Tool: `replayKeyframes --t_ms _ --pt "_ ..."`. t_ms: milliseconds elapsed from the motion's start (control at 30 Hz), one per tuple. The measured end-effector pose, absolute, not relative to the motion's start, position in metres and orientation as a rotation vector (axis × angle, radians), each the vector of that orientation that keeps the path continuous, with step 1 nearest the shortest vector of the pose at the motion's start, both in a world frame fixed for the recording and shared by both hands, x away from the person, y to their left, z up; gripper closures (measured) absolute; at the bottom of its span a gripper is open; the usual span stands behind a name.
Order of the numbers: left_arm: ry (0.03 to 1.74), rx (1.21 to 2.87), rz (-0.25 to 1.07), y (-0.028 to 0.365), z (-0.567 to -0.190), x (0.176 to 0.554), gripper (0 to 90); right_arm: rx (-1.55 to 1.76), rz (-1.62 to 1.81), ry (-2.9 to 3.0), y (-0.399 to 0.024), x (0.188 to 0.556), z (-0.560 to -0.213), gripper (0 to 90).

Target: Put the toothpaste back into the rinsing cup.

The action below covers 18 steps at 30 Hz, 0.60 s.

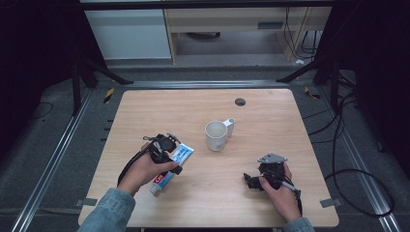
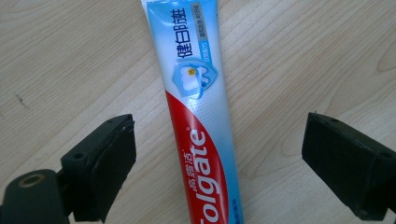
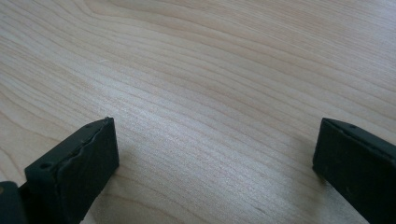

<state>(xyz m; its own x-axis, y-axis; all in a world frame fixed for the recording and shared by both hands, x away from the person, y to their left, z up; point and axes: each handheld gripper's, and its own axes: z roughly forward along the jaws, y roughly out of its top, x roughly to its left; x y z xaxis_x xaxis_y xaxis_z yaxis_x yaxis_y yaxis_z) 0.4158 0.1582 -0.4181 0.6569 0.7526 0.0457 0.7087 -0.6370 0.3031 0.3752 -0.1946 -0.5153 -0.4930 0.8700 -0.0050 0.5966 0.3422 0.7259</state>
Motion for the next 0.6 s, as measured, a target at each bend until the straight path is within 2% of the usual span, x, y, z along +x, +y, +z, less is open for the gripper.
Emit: replayKeyframes --t_ms 400,600 --pt "1.185 2.663 0.206 0.148 -0.428 0.425 12.1 1.290 0.949 2.219 -0.195 0.375 -0.515 0.5" --pt "1.189 2.675 0.188 0.146 -0.428 0.428 17.1 1.291 0.951 2.219 -0.195 0.375 -0.515 0.5"
